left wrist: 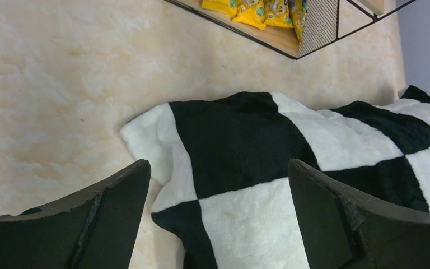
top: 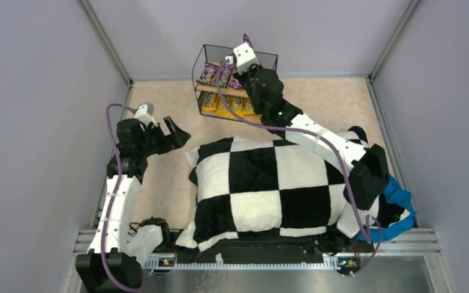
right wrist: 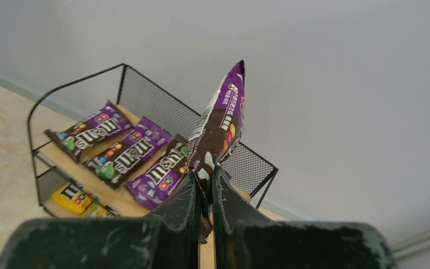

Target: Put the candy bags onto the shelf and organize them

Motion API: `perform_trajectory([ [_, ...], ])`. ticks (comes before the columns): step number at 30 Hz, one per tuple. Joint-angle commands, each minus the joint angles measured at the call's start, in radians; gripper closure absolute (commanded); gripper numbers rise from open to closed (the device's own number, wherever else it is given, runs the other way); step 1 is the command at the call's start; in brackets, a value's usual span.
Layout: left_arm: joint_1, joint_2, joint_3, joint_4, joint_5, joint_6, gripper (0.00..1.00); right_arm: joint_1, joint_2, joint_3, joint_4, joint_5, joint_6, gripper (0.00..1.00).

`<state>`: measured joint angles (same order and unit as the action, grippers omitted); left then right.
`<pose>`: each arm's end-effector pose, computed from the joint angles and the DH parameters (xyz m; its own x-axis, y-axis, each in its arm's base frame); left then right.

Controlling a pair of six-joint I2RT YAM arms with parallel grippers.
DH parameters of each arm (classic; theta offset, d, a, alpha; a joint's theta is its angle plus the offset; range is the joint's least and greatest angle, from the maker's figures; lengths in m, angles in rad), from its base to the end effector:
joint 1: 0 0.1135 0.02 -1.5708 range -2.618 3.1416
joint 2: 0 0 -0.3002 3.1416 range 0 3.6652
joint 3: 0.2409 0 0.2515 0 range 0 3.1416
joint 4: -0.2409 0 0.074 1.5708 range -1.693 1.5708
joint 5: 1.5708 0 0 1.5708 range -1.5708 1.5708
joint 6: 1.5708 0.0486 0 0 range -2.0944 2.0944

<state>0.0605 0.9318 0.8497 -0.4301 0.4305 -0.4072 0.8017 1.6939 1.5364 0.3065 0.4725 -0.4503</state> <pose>0.1932 -0.0086 0.3363 -0.5712 -0.3952 -0.7194 0.0892 0.8414 -0.5330 0.3104 0.2889 0.4498 0.2352 -0.3143 -0.9197 -0.2493 0.8951 -0.3696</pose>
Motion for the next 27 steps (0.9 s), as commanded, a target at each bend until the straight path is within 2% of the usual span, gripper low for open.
perform_trajectory([
  [1, -0.018, -0.016, -0.016, 0.094, -0.068, 0.101, 0.02, -0.019, 0.117, 0.193, -0.191, 0.163, 0.019, 1.00],
  [5, -0.043, -0.027, -0.039, 0.108, -0.108, 0.139, 0.02, -0.028, 0.189, 0.282, -0.236, 0.203, 0.057, 1.00],
  [9, -0.057, -0.022, -0.050, 0.127, -0.102, 0.144, 0.02, -0.044, 0.292, 0.436, -0.379, 0.233, 0.106, 1.00],
  [16, -0.093, -0.038, -0.060, 0.109, -0.130, 0.168, 0.02, -0.085, 0.419, 0.591, -0.483, 0.317, 0.107, 1.00],
  [19, -0.100, -0.047, -0.057, 0.102, -0.144, 0.175, 0.01, -0.103, 0.442, 0.608, -0.497, 0.326, 0.100, 1.00],
  [23, -0.104, -0.056, -0.055, 0.099, -0.151, 0.177, 0.02, -0.133, 0.441, 0.595, -0.533, 0.251, 0.130, 1.00],
  [27, -0.109, -0.062, -0.055, 0.095, -0.158, 0.180, 0.02, -0.157, 0.433, 0.544, -0.496, 0.197, 0.122, 1.00],
])
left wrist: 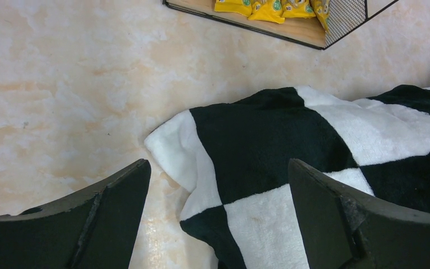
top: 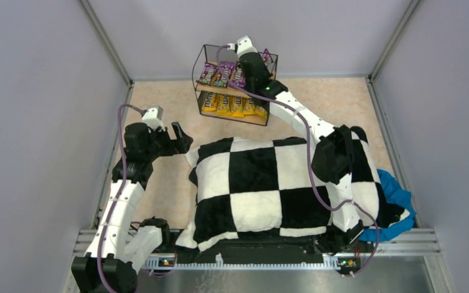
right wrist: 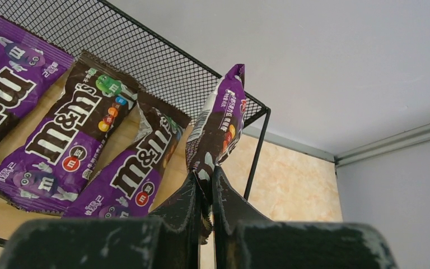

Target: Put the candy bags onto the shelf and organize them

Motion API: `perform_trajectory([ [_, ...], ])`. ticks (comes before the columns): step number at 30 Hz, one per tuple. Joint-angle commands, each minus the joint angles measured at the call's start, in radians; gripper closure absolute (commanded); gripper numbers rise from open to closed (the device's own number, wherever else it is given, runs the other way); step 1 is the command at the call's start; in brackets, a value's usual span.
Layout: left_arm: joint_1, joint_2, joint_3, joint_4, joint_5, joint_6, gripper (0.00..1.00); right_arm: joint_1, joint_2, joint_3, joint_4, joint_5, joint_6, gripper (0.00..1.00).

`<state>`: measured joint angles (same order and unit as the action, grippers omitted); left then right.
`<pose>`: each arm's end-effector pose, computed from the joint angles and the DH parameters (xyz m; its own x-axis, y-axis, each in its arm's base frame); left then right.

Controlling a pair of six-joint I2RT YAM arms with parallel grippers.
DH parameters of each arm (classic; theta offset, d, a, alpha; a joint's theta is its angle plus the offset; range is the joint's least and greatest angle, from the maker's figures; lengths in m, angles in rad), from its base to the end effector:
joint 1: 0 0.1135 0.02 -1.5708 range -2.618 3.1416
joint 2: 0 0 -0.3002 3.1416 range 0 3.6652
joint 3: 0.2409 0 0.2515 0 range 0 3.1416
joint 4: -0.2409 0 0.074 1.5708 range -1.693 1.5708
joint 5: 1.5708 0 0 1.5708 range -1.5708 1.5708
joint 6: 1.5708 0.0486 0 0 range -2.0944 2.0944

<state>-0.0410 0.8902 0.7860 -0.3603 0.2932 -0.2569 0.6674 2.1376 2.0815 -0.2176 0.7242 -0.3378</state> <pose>0.1873 -0.0217 0.3271 -0.5085 -0.2226 -0.8318 0.1739 0.9196 -0.3524 0.4399 0.3057 0.3831 -0.2127 -0.4837 -0.8490 -0.0351 0.8721 -0.4880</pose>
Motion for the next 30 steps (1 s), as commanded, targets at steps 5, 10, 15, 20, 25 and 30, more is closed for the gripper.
perform_trajectory([
  [5, -0.010, -0.021, 0.009, 0.022, -0.027, 0.030, 0.02, -0.039, -0.028, -0.063, 0.048, -0.075, -0.023, 1.00],
  [10, -0.008, -0.012, 0.013, 0.020, -0.032, 0.028, 0.02, -0.042, -0.062, -0.154, 0.082, -0.116, -0.014, 1.00],
  [15, -0.008, -0.005, 0.011, 0.020, -0.032, 0.028, 0.02, -0.043, -0.053, -0.183, 0.094, -0.124, -0.048, 1.00],
  [20, -0.008, -0.001, 0.012, 0.020, -0.034, 0.027, 0.01, -0.043, -0.081, -0.230, 0.126, -0.135, -0.087, 1.00],
  [25, -0.008, 0.007, 0.010, 0.023, -0.025, 0.021, 0.02, -0.044, -0.128, -0.296, 0.156, -0.158, -0.115, 0.99],
  [30, -0.007, 0.013, 0.007, 0.028, -0.009, 0.018, 0.02, -0.043, -0.169, -0.335, 0.169, -0.157, -0.122, 0.95],
])
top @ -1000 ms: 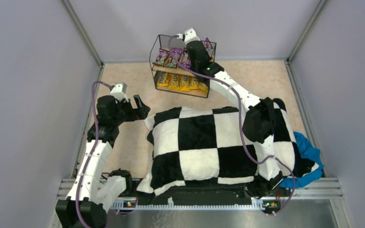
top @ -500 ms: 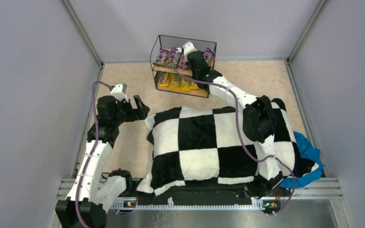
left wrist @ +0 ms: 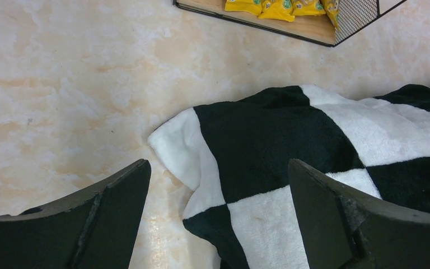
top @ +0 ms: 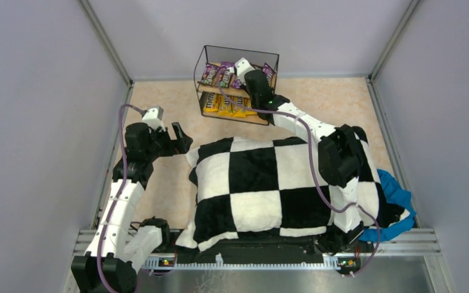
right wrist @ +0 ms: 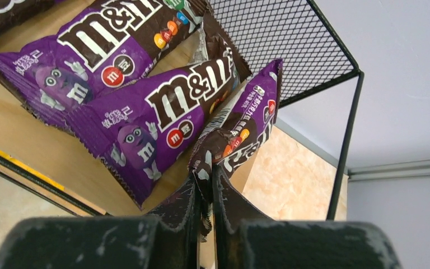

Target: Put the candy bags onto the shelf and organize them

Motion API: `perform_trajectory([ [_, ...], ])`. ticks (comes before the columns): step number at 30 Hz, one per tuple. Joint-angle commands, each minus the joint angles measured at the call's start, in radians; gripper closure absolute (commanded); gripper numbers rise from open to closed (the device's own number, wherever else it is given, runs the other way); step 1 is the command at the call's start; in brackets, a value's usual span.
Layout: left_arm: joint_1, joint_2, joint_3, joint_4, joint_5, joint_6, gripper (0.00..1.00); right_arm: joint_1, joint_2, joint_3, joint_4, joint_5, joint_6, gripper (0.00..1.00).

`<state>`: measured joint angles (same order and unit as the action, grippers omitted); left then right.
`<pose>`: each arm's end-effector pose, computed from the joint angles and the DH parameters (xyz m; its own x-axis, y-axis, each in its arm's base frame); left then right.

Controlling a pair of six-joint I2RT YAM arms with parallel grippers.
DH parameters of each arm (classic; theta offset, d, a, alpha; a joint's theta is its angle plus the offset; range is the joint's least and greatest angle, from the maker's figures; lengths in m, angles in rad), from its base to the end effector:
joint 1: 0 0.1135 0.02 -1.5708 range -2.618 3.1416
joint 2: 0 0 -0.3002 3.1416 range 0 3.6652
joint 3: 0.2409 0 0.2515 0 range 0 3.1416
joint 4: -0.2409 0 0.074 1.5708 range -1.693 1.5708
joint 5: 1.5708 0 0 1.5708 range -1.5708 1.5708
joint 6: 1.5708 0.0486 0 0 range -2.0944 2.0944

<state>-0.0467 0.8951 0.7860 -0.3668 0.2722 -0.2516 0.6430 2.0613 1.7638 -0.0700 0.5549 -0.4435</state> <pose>0.1881 -0.0219 0.3254 -0.5139 -0.2160 -0.8302 0.1608 0.9264 -0.3406 0.4316 0.2914 0.3226 -0.2099 -0.6130 -0.7617 -0.2283 0.7883 -0.5714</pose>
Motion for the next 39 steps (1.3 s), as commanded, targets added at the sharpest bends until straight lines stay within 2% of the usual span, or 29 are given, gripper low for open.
perform_trajectory([
  [1, -0.001, 0.009, 0.007, 0.034, 0.012, 0.012, 0.02, -0.019, -0.100, -0.015, 0.013, 0.009, -0.010, 0.91],
  [4, -0.001, 0.010, 0.007, 0.035, 0.016, 0.016, 0.02, -0.019, -0.115, -0.009, -0.007, -0.006, -0.001, 0.72],
  [8, -0.001, 0.012, 0.010, 0.033, 0.024, 0.026, 0.01, -0.019, -0.125, 0.021, -0.064, -0.046, 0.006, 0.55],
  [13, -0.001, 0.013, 0.014, 0.029, 0.023, 0.040, 0.02, -0.018, -0.172, 0.063, -0.178, -0.158, 0.091, 0.40],
  [17, -0.001, 0.024, 0.020, 0.039, 0.045, 0.046, 0.02, -0.002, -0.261, 0.034, -0.230, -0.243, 0.178, 0.28],
  [20, -0.001, 0.045, 0.064, 0.011, 0.050, 0.034, 0.02, 0.020, -0.348, 0.014, -0.303, -0.277, 0.247, 0.23],
  [24, -0.001, 0.079, 0.196, -0.022, 0.092, -0.054, 0.02, 0.066, -0.483, -0.007, -0.421, -0.272, 0.392, 0.02],
  [26, -0.001, 0.091, 0.250, 0.001, 0.144, -0.117, 0.02, 0.071, -0.589, -0.063, -0.451, -0.323, 0.475, 0.01],
  [28, -0.001, 0.100, 0.286, 0.054, 0.191, -0.193, 0.02, 0.072, -0.738, -0.195, -0.396, -0.366, 0.541, 0.01],
  [32, -0.001, 0.144, 0.368, 0.148, 0.270, -0.304, 0.01, 0.072, -1.017, -0.406, -0.266, -0.306, 0.630, 0.01],
  [36, -0.001, 0.198, 0.496, 0.186, 0.299, -0.327, 0.02, 0.072, -1.179, -0.416, -0.276, -0.169, 0.613, 0.01],
  [39, -0.001, 0.233, 0.667, 0.128, 0.273, -0.247, 0.02, 0.071, -1.261, -0.399, -0.281, -0.115, 0.563, 0.01],
])
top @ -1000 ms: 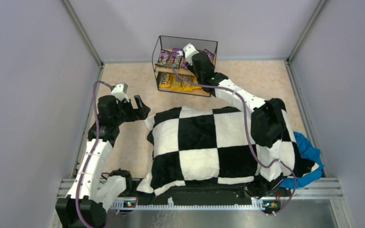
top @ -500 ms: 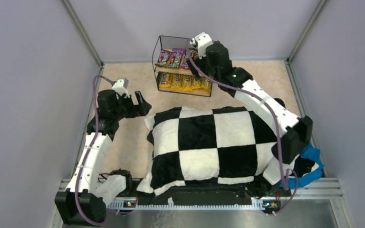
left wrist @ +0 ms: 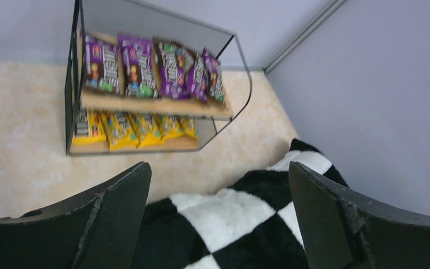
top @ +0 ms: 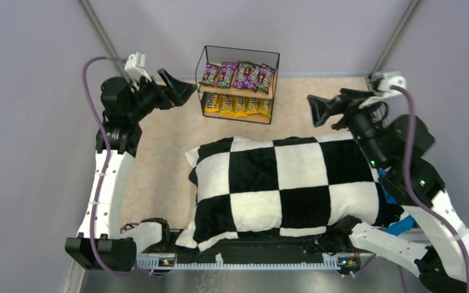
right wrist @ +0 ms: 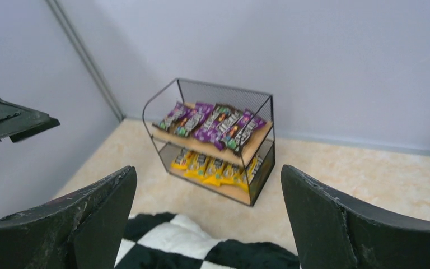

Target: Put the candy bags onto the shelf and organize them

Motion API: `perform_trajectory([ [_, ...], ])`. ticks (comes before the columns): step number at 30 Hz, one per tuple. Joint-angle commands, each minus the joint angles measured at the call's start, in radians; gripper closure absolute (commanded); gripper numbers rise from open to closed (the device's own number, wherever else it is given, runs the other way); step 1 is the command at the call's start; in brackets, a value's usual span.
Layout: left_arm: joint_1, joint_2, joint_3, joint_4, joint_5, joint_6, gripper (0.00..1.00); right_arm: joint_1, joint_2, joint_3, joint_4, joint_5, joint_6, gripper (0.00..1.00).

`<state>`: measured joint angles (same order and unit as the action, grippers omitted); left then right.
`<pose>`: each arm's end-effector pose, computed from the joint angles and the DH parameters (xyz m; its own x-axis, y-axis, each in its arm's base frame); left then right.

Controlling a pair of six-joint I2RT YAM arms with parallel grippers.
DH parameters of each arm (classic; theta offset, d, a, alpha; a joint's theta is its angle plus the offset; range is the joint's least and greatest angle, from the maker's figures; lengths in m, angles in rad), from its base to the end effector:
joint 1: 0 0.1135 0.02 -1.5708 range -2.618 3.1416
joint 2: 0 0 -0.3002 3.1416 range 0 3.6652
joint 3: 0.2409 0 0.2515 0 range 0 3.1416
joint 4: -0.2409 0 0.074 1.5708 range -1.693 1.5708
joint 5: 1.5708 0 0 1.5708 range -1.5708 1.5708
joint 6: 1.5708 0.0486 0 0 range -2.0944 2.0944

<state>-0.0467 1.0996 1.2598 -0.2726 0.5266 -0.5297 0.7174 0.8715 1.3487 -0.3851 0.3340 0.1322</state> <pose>0.2292 -0.0352 0.4662 -0.3692 -0.4200 -0.8290 0.4087 0.7278 -0.5507 0.1126 0.0771 0.5197 0.0192 0.1821 -0.9831 -0.3810 0.9104 0.1612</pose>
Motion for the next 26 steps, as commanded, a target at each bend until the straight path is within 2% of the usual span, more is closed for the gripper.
perform_trajectory([
  [1, -0.001, 0.030, 0.249, 0.009, 0.004, 0.049, 0.02, -0.003, -0.096, 0.013, 0.042, 0.116, -0.031, 0.01],
  [5, -0.001, -0.027, 0.364, 0.009, -0.028, 0.098, 0.01, -0.003, -0.168, -0.007, 0.096, 0.137, -0.060, 0.01],
  [11, -0.001, -0.128, 0.359, 0.071, -0.090, 0.079, 0.01, -0.003, -0.212, -0.020, 0.014, 0.187, -0.078, 0.01],
  [16, -0.001, -0.112, 0.412, 0.045, -0.111, 0.107, 0.01, -0.003, -0.272, -0.093, 0.043, 0.203, -0.085, 0.01],
  [21, -0.001, -0.110, 0.425, 0.055, -0.109, 0.093, 0.01, -0.004, -0.261, -0.128, 0.073, 0.198, -0.042, 0.01],
  [26, -0.001, -0.121, 0.406, 0.037, -0.148, 0.138, 0.01, -0.003, -0.228, -0.142, 0.127, 0.176, -0.068, 0.01],
])
